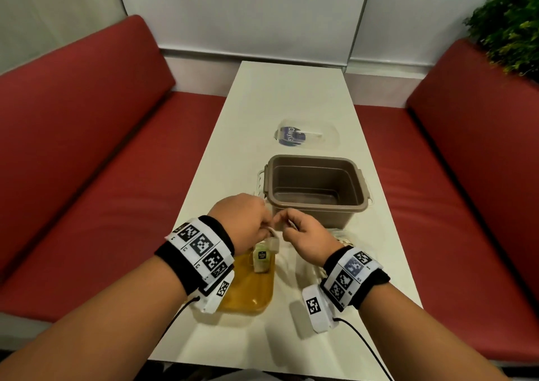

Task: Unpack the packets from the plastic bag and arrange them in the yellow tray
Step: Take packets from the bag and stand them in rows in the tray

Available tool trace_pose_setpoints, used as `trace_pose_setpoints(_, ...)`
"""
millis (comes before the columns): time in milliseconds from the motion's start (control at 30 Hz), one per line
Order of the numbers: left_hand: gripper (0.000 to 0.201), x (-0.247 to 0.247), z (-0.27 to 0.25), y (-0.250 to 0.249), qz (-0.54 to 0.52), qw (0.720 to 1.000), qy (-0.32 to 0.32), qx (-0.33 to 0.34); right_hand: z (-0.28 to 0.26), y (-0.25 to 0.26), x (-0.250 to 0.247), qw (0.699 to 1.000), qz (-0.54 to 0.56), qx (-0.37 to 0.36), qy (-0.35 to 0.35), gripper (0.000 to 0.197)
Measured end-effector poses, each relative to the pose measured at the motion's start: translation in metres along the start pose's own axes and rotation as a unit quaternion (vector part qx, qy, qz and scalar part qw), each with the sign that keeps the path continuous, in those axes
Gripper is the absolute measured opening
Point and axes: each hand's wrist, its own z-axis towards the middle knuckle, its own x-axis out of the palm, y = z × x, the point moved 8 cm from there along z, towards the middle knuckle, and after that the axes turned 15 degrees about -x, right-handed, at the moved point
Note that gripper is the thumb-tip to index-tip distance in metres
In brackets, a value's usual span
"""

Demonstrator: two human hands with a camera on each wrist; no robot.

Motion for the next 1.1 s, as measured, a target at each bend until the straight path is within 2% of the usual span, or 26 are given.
trace_pose_setpoints(133,0.02,0.005,-0.001,0.012,0.043,0.999,0.001,-0.017,0.003,0.006,0.015,0.999,-0.008,-0.028,0.022,0.018)
trace_pose_setpoints(267,0.022,0.014,-0.005,0.018,0.029,0.999,0.0,-0.022,0.006,-0.001,0.029,0.998,-0.05,-0.043,0.026,0.007)
trace_pose_setpoints(367,0.02,0.02,-0.003,0.023,-0.013,0.999,0.008,-0.048,0.005,-0.01,0.035,0.997,-0.069,-0.027,0.024,0.015)
trace_pose_setpoints(467,0.022,0.035,-0.002,0.03,-0.064,0.992,0.049,-0.095,0.001,-0.018,0.038,0.995,-0.095,-0.018,0.027,0.022)
trace_pose_setpoints(600,0.021,0.059,0.003,0.042,-0.082,0.984,0.08,-0.134,-0.006,-0.034,0.036,0.99,-0.14,0.018,0.016,0.011)
trace_pose_setpoints(700,0.027,0.086,0.005,0.046,-0.07,0.978,0.125,-0.149,-0.012,-0.049,0.03,0.984,-0.165,0.061,-0.004,0.035)
trace_pose_setpoints(833,0.02,0.118,0.006,0.044,-0.073,0.972,0.141,-0.176,-0.019,-0.064,0.036,0.981,-0.157,0.108,0.03,0.061)
trace_pose_setpoints(900,0.016,0.131,0.008,0.043,-0.096,0.964,0.151,-0.199,-0.022,-0.07,0.042,0.983,-0.134,0.121,0.036,0.065)
trace_pose_setpoints(967,0.011,0.135,0.013,0.043,-0.114,0.962,0.131,-0.209,-0.022,-0.072,0.044,0.985,-0.119,0.122,0.033,0.065)
trace_pose_setpoints(1100,0.018,0.142,0.016,0.047,-0.166,0.95,0.103,-0.242,-0.023,-0.068,0.046,0.987,-0.109,0.11,0.036,0.06)
